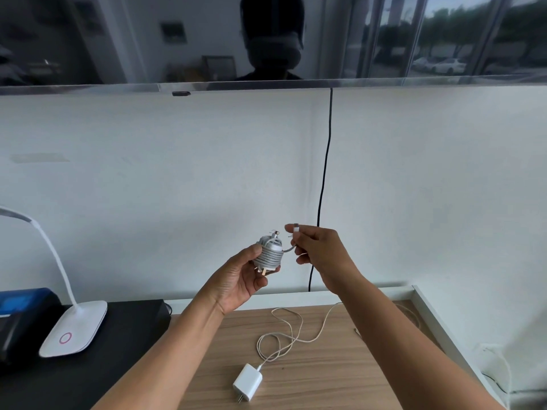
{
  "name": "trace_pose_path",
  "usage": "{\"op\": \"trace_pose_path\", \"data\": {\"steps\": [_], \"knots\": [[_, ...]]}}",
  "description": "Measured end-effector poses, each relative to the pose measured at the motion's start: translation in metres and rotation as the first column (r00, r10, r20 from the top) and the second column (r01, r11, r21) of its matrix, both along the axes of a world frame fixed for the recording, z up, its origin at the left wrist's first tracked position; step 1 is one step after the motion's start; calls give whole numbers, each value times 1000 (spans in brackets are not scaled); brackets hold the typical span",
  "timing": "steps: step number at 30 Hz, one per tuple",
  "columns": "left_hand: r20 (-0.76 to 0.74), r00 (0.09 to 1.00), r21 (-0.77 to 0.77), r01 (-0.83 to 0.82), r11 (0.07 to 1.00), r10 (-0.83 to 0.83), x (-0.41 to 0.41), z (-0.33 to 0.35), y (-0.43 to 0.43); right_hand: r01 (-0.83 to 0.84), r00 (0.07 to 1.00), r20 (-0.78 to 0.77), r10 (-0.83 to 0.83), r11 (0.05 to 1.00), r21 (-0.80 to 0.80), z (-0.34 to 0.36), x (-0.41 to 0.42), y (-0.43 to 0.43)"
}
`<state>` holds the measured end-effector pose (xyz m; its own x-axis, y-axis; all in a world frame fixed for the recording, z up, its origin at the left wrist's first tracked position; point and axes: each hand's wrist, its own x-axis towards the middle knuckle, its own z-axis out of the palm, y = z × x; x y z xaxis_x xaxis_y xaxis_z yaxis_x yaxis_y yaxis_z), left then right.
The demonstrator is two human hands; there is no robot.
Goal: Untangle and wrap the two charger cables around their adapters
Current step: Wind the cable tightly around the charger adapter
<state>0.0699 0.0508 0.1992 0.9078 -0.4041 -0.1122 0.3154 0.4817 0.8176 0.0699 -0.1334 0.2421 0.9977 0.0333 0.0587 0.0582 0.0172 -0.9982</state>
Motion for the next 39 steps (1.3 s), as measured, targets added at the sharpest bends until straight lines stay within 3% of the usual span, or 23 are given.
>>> {"op": "trace_pose_path", "data": {"steps": [5, 13, 26, 39], "knots": [[52, 996, 59, 67, 996, -70, 0, 0, 2, -60, 997, 41, 69, 980, -189, 3, 1, -4], [66, 988, 114, 131, 985, -139, 2, -3, 5, -276, 961, -79, 265, 933, -233, 10, 9, -18], [133, 983, 198, 102, 975, -130, 10, -2, 2, -107, 992, 18, 121, 929, -355, -1, 14, -7], [200, 968, 305, 83, 949, -149, 8, 8, 2, -132, 989, 18, 147, 931, -340, -1, 11, -2]]}}
